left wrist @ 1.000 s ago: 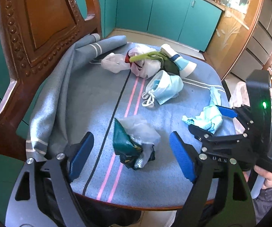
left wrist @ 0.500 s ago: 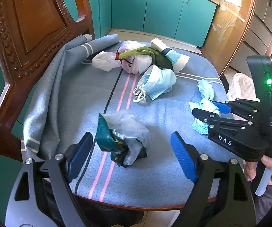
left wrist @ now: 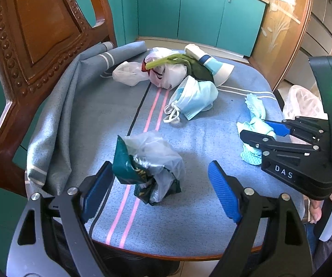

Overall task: Collect trash
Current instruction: 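Lift the blue cloth with the right tool while the left tool lifts the green-silver wrapper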

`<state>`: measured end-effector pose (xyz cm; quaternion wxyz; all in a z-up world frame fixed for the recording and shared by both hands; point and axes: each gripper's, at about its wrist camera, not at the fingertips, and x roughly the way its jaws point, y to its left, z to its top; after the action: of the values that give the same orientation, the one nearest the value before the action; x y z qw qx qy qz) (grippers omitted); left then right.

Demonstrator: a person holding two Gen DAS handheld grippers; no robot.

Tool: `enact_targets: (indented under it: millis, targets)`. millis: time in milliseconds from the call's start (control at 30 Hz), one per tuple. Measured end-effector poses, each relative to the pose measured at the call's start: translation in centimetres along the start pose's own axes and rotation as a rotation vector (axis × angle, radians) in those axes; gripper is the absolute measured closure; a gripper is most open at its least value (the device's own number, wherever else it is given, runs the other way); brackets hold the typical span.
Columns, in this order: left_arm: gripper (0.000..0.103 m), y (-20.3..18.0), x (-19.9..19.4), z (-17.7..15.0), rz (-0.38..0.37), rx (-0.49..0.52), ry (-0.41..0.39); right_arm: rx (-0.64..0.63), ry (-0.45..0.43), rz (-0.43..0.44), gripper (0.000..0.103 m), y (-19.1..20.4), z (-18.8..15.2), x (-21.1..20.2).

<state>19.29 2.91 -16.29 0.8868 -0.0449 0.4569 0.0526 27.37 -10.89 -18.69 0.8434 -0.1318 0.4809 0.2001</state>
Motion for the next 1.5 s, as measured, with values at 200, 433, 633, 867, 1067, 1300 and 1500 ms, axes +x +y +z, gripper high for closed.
enact_targets:
  millis: [200, 433, 633, 867, 1067, 1300, 1500]
  targets:
    - [0.024, 0.1, 0.2, -0.2, 0.001, -0.004, 0.007, -0.005, -0.001, -0.002, 0.068, 0.0, 0.0, 0.0]
    - [0.024, 0.2, 0.4, -0.2, 0.003, -0.008, 0.012, -0.012, 0.004, -0.007, 0.068, 0.2, 0.1, 0.3]
    - [0.024, 0.3, 0.6, -0.3, 0.004, -0.013, 0.013, -0.014, 0.004, -0.01, 0.068, 0.3, 0.0, 0.3]
    - [0.036, 0.8, 0.7, -0.3, 0.009, -0.026, 0.016, -0.015, 0.005, -0.012, 0.068, 0.3, 0.0, 0.3]
    - [0.044, 0.9, 0.9, -0.2, 0.007, -0.03, 0.016, -0.016, 0.004, -0.015, 0.068, 0.4, 0.0, 0.4]
    - [0.043, 1.1, 0.9, -0.2, 0.012, -0.039, 0.017, -0.017, 0.005, -0.015, 0.068, 0.4, 0.0, 0.4]
    - [0.039, 1.2, 1.3, -0.2, 0.012, -0.04, 0.022, -0.018, 0.005, -0.016, 0.068, 0.4, 0.0, 0.4]
